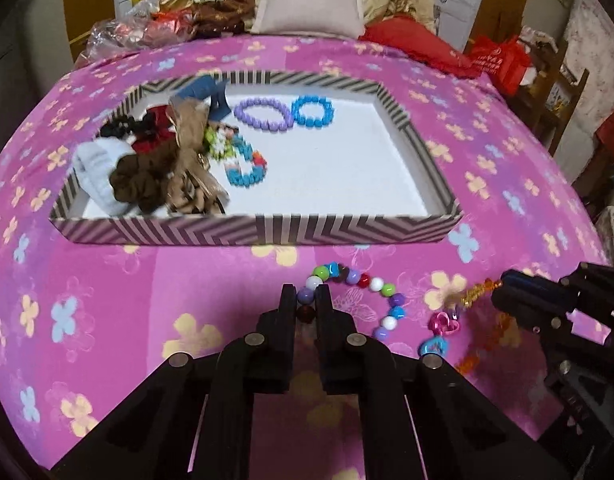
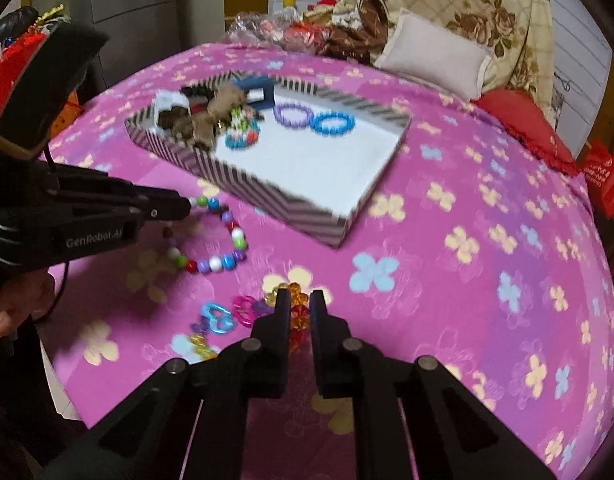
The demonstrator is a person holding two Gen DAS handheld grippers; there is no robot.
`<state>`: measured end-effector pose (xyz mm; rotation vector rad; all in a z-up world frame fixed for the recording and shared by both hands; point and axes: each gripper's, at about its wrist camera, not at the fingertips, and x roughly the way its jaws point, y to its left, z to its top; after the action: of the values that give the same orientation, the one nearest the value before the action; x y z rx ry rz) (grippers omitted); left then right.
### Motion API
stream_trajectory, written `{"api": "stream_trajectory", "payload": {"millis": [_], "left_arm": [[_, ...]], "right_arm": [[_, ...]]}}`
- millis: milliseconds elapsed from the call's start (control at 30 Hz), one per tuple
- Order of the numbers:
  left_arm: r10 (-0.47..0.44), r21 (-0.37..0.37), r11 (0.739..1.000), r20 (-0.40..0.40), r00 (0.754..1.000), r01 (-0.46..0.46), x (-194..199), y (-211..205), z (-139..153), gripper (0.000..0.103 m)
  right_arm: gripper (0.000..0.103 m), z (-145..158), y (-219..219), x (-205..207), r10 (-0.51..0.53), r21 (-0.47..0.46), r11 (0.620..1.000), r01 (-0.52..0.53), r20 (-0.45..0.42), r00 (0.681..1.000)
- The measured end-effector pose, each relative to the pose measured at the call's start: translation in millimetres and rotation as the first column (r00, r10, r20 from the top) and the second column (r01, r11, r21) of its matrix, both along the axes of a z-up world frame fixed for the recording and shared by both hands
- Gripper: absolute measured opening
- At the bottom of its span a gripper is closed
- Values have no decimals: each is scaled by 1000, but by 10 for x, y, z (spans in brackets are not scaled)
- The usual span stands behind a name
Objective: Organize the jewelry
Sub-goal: 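Grasp the multicolour bead bracelet with the left tool while the right grasps the orange heart bracelet, then lower both bracelets into the tray and open both tools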
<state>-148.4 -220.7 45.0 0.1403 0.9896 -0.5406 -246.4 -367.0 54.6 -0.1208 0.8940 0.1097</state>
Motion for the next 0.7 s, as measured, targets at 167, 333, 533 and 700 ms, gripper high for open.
{"api": "stream_trajectory", "payload": {"millis": [167, 333, 533, 700], "left_arm": [[-8, -24, 1000, 46, 999, 9, -16, 67, 274, 10], [-9, -25, 1000, 105, 994, 12, 47, 88, 552, 10], [-1, -20, 1000, 152, 988, 5, 193, 48, 771, 10], [3, -33, 999, 132, 991, 1, 390, -117, 777, 10]], "right_arm": [[9, 347, 51, -8, 26, -23, 999, -25, 67, 997], [9, 633, -4, 131, 22, -29, 999, -19, 121, 992], [9, 828, -45, 386, 17, -1, 1000, -17, 149, 989], [9, 779, -19, 662, 24, 60, 998, -32, 127, 992]]}}
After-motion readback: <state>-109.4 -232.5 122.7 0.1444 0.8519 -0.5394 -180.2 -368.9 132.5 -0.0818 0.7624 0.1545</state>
